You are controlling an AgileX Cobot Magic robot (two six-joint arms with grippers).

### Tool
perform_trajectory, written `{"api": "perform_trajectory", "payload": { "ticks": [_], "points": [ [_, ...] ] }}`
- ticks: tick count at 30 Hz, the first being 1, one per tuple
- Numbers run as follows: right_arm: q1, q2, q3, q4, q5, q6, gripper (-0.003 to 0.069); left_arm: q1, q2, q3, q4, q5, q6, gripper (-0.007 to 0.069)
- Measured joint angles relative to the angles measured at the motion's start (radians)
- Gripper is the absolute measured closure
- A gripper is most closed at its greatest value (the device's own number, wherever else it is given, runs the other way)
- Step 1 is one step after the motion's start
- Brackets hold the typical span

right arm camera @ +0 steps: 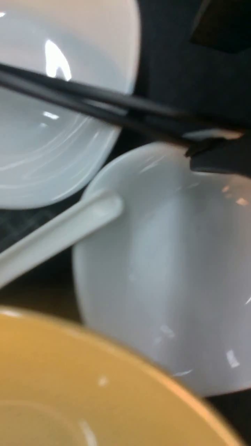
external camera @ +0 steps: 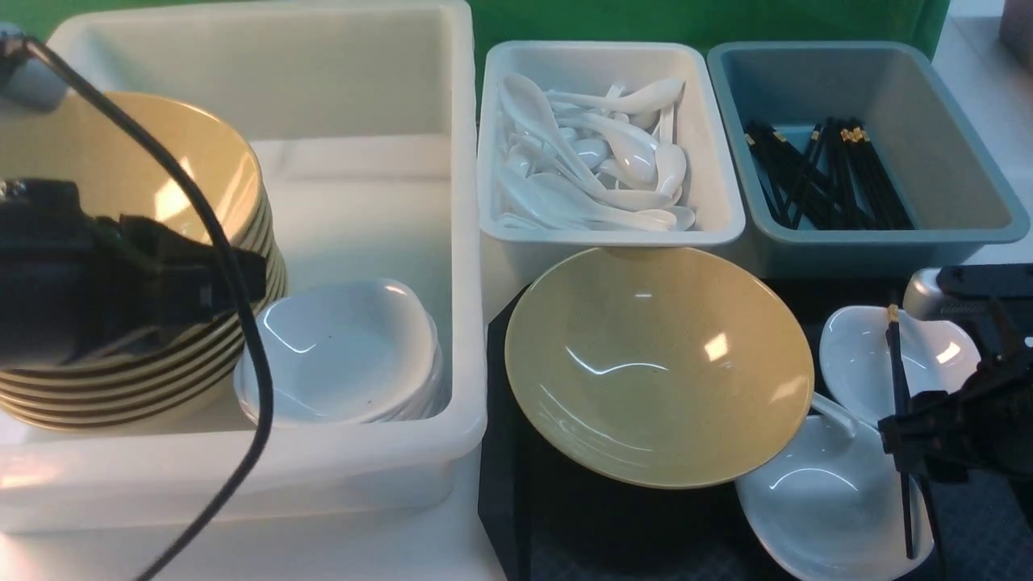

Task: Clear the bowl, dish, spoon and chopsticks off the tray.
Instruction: Use the right arm to grab a chopstick

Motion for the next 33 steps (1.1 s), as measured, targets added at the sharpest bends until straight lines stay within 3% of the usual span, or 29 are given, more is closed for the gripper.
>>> {"api": "perform_trajectory", "payload": {
  "ticks": [8, 11, 14, 18, 33],
  "points": [
    [0.000, 0.108, 0.000, 0.015, -0.062, -0.007, 0.0239, 0.000, -0.033, 0.116, -0.001, -0.017, 0.001, 0.0625],
    [0.000, 0.135, 0.000, 0.014, -0.081, -0.016, 0.0297, 0.000, -0.038, 0.139, 0.001, -0.021, 0.018, 0.0625],
    [0.000, 0.140, 0.000, 0.014, -0.101, -0.023, 0.0430, 0.000, -0.044, 0.144, 0.003, -0.027, 0.050, 0.0625],
    [0.000, 0.138, -0.001, 0.014, -0.104, -0.026, 0.0552, 0.000, -0.044, 0.144, 0.003, -0.038, 0.074, 0.0625],
    [0.000, 0.025, -0.006, 0.015, -0.087, -0.026, 0.0575, 0.000, -0.044, 0.187, 0.002, -0.109, 0.105, 0.0625]
  ]
}}
